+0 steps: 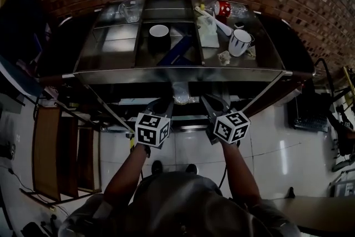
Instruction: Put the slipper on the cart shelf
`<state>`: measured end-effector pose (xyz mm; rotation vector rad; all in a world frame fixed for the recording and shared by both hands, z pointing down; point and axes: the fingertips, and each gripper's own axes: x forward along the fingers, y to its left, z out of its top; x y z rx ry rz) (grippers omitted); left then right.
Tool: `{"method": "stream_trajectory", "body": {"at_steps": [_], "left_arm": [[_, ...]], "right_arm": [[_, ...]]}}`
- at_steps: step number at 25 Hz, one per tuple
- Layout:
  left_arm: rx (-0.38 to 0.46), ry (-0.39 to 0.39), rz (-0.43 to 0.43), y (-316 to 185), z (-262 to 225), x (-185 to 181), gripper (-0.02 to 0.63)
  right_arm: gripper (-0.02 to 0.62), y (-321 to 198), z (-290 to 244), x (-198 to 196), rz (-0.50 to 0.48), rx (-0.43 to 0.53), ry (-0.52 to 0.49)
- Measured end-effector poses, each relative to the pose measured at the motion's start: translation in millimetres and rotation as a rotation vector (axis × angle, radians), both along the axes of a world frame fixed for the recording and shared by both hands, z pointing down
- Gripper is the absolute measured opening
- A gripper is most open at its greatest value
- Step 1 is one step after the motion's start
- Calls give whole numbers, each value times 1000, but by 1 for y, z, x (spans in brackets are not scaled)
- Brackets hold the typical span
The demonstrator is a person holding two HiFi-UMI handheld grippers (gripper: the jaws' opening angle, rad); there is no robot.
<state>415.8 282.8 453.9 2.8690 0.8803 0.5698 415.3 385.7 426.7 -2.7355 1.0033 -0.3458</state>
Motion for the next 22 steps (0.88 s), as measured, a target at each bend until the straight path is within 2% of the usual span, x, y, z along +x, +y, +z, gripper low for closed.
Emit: {"method": "stream_trajectory", "body": {"at_steps": [5, 22], "left_arm": [[-17, 21, 22, 5, -16, -2, 8], [-28, 24, 42, 11, -19, -1, 8]], "right_arm": [[0, -1, -15, -5, -13, -7, 36], [0, -1, -19, -5, -15, -26, 37]]}}
